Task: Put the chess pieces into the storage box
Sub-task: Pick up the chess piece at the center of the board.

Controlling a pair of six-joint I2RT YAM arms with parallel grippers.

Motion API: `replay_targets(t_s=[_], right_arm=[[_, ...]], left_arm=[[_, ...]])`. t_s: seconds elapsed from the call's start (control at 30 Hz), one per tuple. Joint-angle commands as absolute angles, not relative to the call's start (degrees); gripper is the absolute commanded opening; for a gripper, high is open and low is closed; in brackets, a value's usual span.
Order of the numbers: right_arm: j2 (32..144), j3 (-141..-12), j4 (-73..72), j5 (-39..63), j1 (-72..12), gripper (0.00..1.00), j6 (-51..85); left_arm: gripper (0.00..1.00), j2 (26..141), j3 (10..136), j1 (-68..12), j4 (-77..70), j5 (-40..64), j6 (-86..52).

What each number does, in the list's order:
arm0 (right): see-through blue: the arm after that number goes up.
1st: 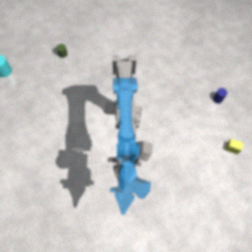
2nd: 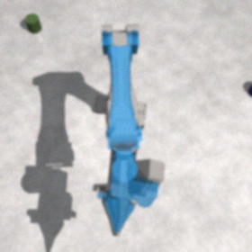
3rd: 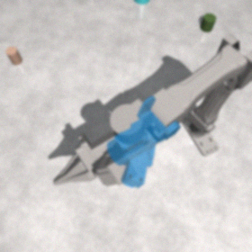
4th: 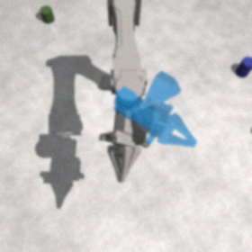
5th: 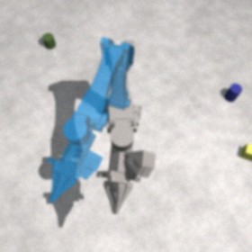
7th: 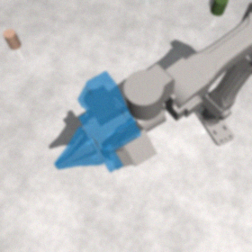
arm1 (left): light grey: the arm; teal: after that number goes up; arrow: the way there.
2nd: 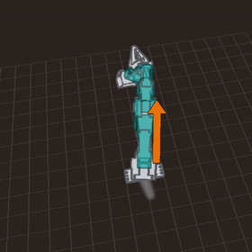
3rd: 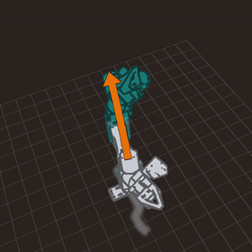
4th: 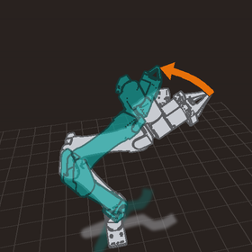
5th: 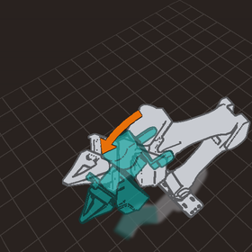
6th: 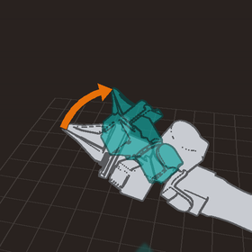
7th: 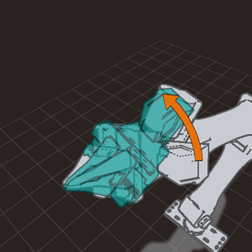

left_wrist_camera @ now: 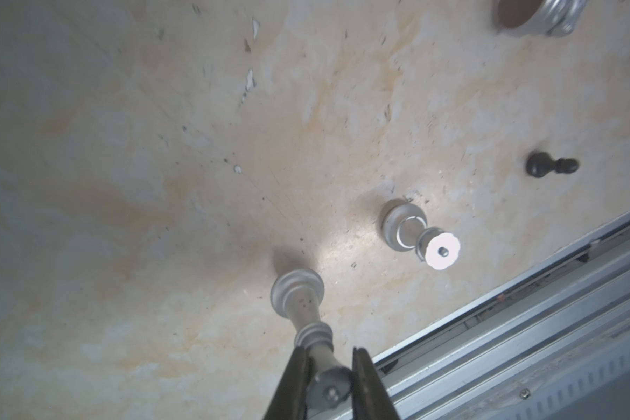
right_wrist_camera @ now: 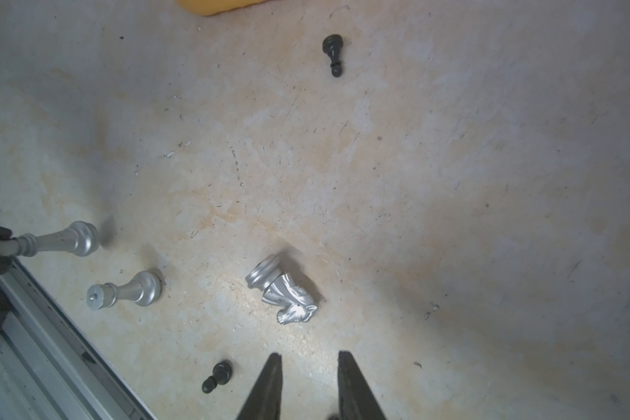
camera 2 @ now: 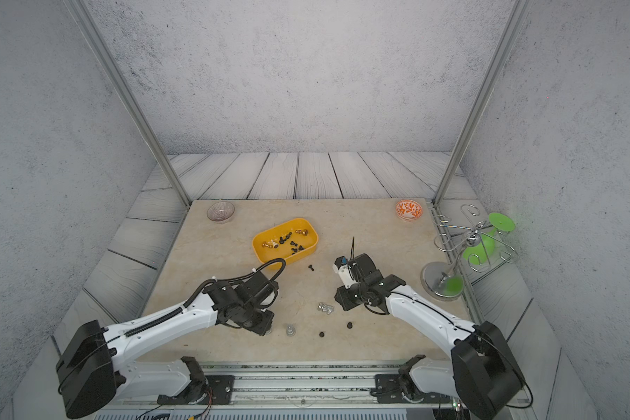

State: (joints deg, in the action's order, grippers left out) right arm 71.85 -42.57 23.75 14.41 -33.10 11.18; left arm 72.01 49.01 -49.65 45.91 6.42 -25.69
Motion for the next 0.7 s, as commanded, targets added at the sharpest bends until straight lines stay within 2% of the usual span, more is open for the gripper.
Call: replay_targets(t_s=[0.0,0.13,0.33,0.53,0.67], right_arm=[[71.9,-42.1,24.6,13.4,-33.4,0.29,12.0],[72.0,-42.4,25.0,13.1,-33.4,0.29,12.0],[72.0,-43.3,25.8,12.5,-33.3,0.28,11.9],[72.5,-44.3,26.6,11.8,-33.3,0.28,11.8],[72.9,-45.2,27.4,11.7,-33.4,0.28,12.2]], left_arm=[[0.15,70.8,54.8,-49.9,47.8,2.1,-23.7],[0.16,72.3,59.2,-49.5,45.1,-1.6,-22.0],[0.16,78.0,66.2,-45.4,40.9,-1.8,-16.8],[0.16,84.8,73.0,-36.8,34.8,1.4,-11.6],[0.16,92.4,81.6,-33.3,36.2,5.0,-8.2]])
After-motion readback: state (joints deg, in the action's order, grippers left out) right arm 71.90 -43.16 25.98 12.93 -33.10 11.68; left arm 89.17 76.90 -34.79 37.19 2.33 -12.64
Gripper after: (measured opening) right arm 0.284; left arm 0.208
